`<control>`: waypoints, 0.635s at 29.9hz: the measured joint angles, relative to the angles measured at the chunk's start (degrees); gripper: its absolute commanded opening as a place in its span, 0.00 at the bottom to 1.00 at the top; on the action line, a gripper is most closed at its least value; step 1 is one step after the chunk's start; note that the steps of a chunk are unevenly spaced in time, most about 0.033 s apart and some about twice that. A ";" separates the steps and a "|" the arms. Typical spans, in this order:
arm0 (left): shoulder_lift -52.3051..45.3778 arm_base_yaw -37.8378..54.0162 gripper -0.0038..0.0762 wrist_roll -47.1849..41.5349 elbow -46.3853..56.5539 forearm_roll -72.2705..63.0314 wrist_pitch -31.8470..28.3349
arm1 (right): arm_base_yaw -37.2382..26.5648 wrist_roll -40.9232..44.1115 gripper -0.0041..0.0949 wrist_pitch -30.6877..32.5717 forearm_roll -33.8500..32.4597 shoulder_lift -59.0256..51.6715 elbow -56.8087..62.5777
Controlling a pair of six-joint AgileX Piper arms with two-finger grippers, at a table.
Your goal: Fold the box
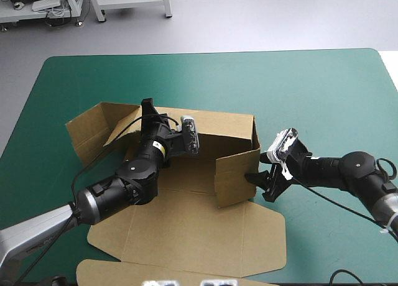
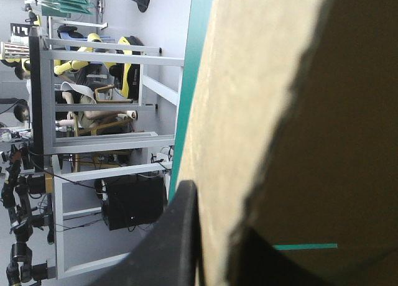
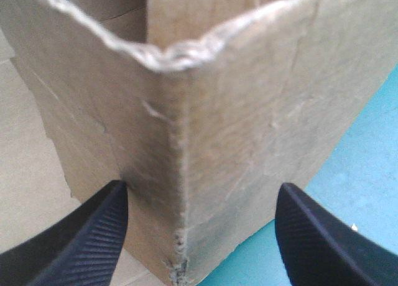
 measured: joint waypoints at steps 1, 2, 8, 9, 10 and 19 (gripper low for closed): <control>0.00 0.00 0.04 -0.40 0.00 0.00 0.17 | 0.00 0.17 0.68 0.00 0.00 0.00 -0.01; 0.00 0.00 0.04 -0.81 0.00 0.00 0.22 | 0.00 0.42 0.68 -0.07 0.00 -0.02 -0.01; 0.00 0.00 0.04 -1.94 -0.63 -0.98 0.34 | 0.07 0.59 0.68 -1.51 0.06 -0.02 -0.11; 0.17 0.00 0.04 -1.99 -1.12 -1.38 0.41 | 0.07 0.59 0.68 -1.88 0.23 -0.02 -0.16; 0.43 0.00 0.04 -2.05 -1.58 -1.90 0.61 | 0.07 0.59 0.68 -2.10 0.40 -0.02 -0.21; 4.43 0.00 0.04 -0.16 -6.41 -3.86 2.36 | 0.10 0.65 0.68 -3.25 1.82 -0.02 -0.23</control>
